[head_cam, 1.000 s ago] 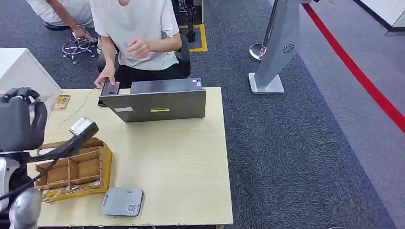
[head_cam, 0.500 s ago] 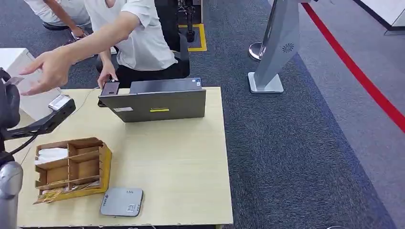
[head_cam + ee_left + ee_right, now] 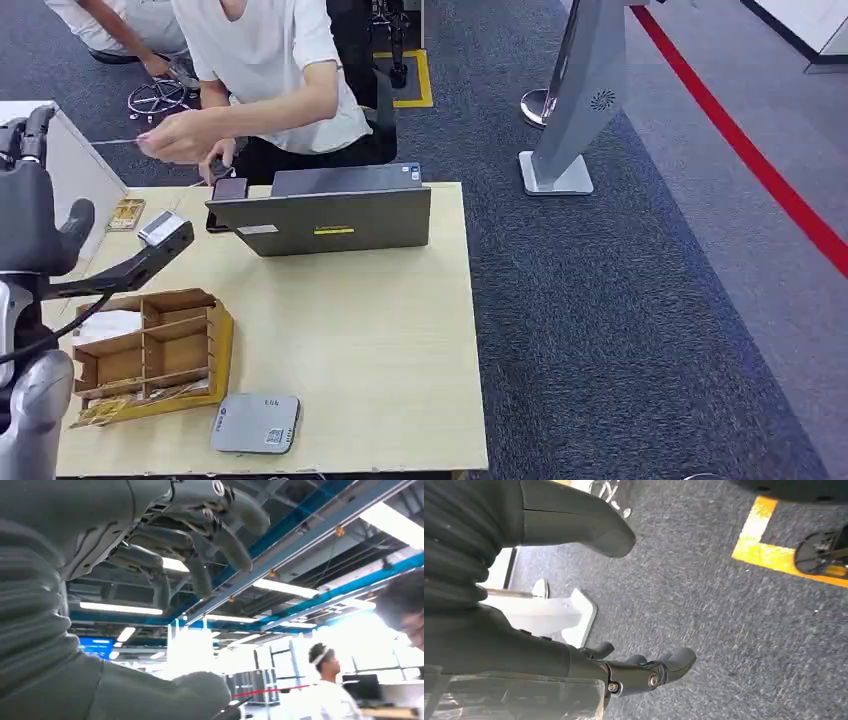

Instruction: Pass the card to the sensor for recognition and then transmit it.

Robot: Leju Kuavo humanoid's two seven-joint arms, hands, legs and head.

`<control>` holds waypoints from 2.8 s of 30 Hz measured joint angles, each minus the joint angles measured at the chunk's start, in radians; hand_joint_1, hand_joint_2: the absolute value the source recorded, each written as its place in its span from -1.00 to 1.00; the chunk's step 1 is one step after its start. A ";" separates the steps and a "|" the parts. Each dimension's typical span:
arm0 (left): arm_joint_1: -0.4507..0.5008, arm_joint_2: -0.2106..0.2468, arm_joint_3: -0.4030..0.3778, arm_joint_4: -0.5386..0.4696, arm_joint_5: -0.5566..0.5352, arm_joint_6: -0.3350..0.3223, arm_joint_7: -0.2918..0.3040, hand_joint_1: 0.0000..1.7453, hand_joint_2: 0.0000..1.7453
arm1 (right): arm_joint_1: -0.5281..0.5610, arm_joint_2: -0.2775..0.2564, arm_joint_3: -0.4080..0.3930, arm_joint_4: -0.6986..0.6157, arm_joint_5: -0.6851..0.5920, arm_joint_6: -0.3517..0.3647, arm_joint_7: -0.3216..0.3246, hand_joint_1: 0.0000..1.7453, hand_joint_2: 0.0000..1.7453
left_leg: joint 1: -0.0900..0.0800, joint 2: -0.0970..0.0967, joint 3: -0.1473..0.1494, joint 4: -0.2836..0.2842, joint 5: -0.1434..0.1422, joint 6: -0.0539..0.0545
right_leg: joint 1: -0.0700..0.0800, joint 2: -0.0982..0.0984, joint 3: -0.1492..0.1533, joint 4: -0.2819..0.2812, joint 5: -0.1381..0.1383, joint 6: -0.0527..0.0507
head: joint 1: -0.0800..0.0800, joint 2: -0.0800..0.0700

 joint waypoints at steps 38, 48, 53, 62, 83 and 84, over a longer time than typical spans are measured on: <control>0.721 -0.375 0.474 0.080 0.001 0.312 -0.305 -1.00 1.00 | 0.120 0.000 0.236 -0.169 -0.248 -0.042 0.165 -1.00 1.00 | 0.000 0.002 0.000 0.000 -0.005 0.001 | 0.000 0.002 0.001 0.000 -0.004 0.002 | 0.001 0.000; 0.676 -0.355 0.475 0.165 0.000 0.331 -0.216 -1.00 1.00 | 0.118 0.000 0.236 -0.168 -0.194 -0.023 0.135 -1.00 1.00 | 0.000 0.002 0.001 0.000 -0.005 0.001 | 0.000 0.002 0.001 0.000 -0.004 0.001 | 0.002 0.000; 0.648 -0.332 0.438 0.200 0.000 0.322 -0.183 -1.00 1.00 | 0.112 0.000 0.235 -0.163 -0.179 -0.021 0.113 -1.00 1.00 | 0.000 0.002 0.001 0.000 -0.005 0.001 | 0.000 0.002 0.001 0.000 -0.004 0.001 | 0.001 0.000; 0.610 -0.324 0.392 0.237 0.000 0.285 -0.170 -1.00 1.00 | 0.108 0.000 0.235 -0.159 -0.174 -0.019 0.109 -1.00 1.00 | 0.000 0.002 0.001 0.000 -0.005 0.001 | 0.000 0.002 0.001 0.000 -0.004 0.002 | 0.002 0.000; 0.606 -0.319 0.348 0.245 0.000 0.268 -0.161 1.00 1.00 | 0.106 0.000 0.235 -0.153 -0.184 -0.019 0.092 -1.00 1.00 | 0.000 0.002 0.001 0.000 -0.004 0.001 | 0.000 0.002 0.001 0.000 -0.004 0.001 | 0.001 0.000; 0.606 -0.319 0.348 0.245 0.000 0.267 -0.160 1.00 1.00 | 0.106 0.000 0.235 -0.153 -0.183 -0.018 0.092 -1.00 1.00 | 0.000 0.002 0.001 0.000 -0.004 0.001 | 0.000 0.002 0.001 0.000 -0.004 0.001 | 0.001 0.000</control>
